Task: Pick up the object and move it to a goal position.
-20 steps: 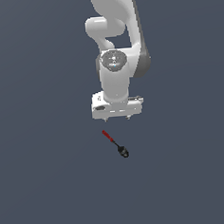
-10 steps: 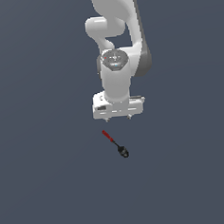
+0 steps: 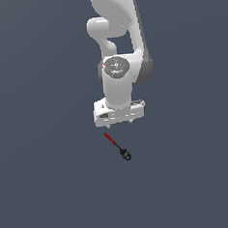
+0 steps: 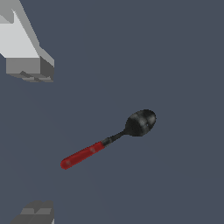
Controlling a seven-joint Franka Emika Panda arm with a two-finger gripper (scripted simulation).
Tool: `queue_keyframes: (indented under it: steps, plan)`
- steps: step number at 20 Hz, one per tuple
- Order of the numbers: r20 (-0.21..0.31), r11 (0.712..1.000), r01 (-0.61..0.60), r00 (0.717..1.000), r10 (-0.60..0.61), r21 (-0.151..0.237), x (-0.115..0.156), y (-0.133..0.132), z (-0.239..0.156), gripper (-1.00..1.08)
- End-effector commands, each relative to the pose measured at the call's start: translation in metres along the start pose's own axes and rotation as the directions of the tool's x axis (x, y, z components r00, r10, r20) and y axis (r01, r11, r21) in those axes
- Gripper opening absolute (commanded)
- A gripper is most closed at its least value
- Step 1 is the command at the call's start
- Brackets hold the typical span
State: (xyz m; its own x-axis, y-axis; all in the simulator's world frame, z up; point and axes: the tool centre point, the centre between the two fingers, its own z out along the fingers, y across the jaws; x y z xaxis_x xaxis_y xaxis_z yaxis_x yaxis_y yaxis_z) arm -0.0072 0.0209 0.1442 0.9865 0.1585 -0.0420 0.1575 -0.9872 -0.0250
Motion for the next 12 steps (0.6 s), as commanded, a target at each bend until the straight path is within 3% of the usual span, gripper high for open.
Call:
queue_keyframes:
  steps: [1,6,12]
  plan:
    - [-0.002,0.999,0.046,0.999,-0.046,-0.004,0.004,0.003,0.006,1.0]
    - [-0.008,0.986,0.166,0.986,-0.166,-0.014,0.013,0.01,0.022,1.0]
    - [-0.014,0.945,0.326,0.945,-0.327,-0.026,0.025,0.02,0.045,1.0]
